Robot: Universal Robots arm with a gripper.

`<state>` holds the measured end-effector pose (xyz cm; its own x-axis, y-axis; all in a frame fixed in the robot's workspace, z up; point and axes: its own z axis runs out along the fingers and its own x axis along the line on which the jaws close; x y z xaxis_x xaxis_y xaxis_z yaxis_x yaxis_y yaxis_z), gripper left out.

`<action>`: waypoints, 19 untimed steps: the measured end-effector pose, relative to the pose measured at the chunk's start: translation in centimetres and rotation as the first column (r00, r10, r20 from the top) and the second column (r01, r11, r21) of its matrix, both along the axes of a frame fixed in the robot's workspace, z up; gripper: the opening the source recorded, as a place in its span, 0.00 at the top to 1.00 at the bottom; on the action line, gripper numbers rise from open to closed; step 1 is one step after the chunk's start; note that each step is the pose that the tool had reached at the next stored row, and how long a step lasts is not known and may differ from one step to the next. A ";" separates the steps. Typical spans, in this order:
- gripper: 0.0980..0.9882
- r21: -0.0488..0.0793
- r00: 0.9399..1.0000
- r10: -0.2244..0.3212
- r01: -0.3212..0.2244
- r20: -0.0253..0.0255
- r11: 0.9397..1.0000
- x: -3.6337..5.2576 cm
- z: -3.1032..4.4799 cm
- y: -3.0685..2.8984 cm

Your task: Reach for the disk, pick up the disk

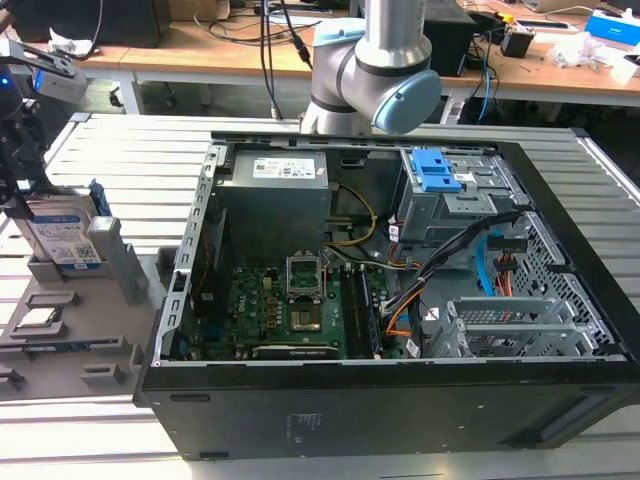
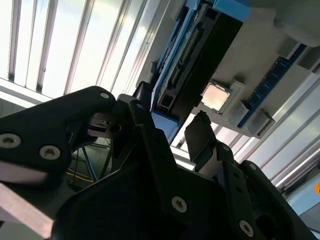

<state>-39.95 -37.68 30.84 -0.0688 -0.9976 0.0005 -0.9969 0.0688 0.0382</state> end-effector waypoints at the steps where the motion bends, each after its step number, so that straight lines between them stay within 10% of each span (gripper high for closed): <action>1: 0.50 0.000 1.000 0.000 0.000 0.000 1.000 0.00 -0.12 0.00; 13: 0.50 0.000 1.000 0.003 -0.003 0.000 1.000 0.00 -1.34 0.00; 19: 0.50 0.000 0.995 0.101 -0.101 0.000 0.995 0.00 -1.74 0.20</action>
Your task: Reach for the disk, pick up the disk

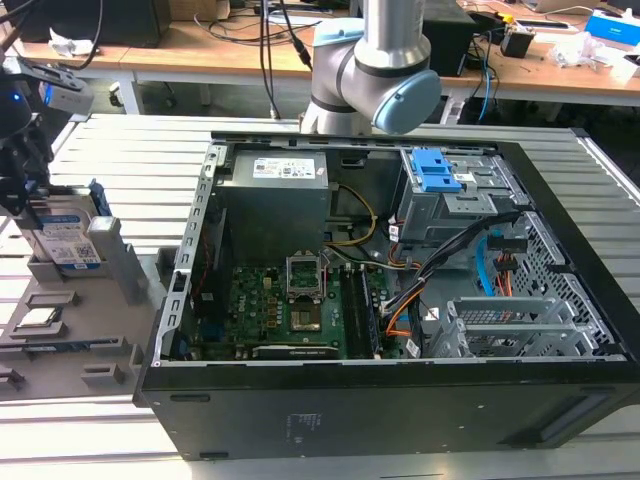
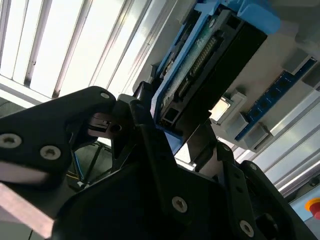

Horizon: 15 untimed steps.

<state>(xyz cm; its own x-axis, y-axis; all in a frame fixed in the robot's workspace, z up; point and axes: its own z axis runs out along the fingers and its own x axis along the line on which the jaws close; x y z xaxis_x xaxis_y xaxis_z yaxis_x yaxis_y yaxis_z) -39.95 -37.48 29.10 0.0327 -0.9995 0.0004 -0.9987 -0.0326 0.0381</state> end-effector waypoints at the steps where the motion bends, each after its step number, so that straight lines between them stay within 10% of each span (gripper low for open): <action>1: 0.50 0.000 1.000 0.001 -0.001 0.000 1.000 0.00 -0.04 0.05; 15: 0.52 0.000 1.000 0.011 -0.011 0.000 1.000 -0.15 -0.24 0.51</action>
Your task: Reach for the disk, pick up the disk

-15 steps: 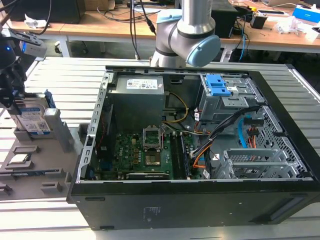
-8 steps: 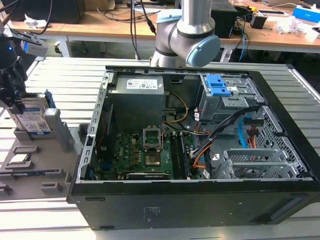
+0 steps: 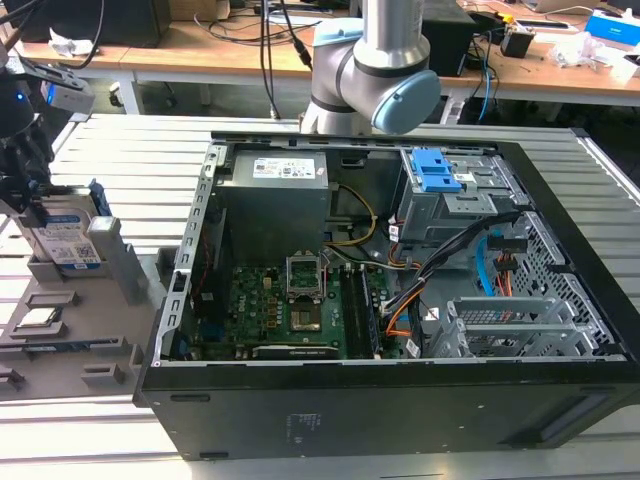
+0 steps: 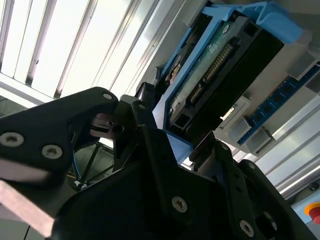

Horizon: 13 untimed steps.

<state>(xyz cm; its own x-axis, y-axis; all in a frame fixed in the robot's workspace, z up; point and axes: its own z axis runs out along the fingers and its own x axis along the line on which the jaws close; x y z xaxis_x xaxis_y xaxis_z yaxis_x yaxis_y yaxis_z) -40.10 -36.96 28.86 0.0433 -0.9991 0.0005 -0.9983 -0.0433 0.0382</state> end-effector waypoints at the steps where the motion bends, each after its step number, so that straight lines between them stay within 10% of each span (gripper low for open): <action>1: 0.59 0.000 1.000 0.000 0.000 0.000 1.000 0.00 0.00 0.00; 13: 0.70 0.000 1.000 0.000 0.000 0.000 1.000 -0.08 0.03 0.00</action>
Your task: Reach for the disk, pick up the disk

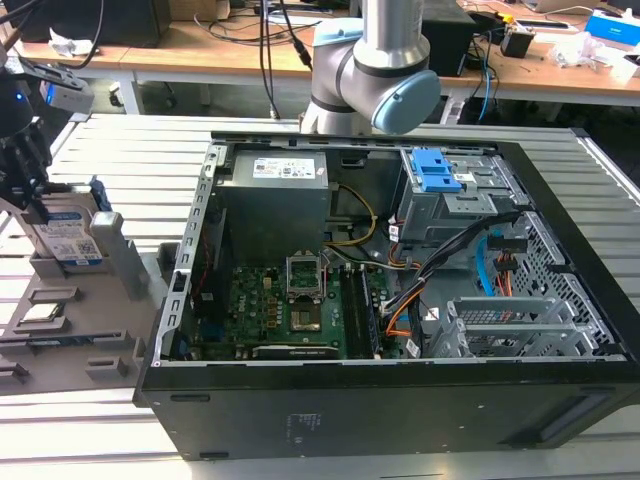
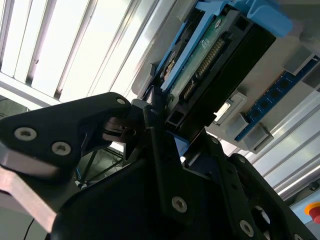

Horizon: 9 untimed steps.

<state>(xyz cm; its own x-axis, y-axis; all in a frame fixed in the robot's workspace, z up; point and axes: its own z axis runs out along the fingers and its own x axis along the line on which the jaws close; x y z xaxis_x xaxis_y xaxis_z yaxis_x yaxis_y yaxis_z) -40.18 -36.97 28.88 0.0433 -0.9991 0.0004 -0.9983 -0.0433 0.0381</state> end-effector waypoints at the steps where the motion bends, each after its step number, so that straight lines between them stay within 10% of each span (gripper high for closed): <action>1: 0.70 0.000 1.000 0.000 0.000 0.000 1.000 0.00 0.01 0.00; 9: 0.70 0.000 1.000 0.000 0.000 0.000 1.000 0.01 0.15 0.01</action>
<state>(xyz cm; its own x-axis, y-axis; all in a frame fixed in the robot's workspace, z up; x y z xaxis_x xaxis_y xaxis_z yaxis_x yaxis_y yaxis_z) -40.17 -36.96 29.04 0.0433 -0.9991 0.0006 -0.9983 -0.0433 0.0383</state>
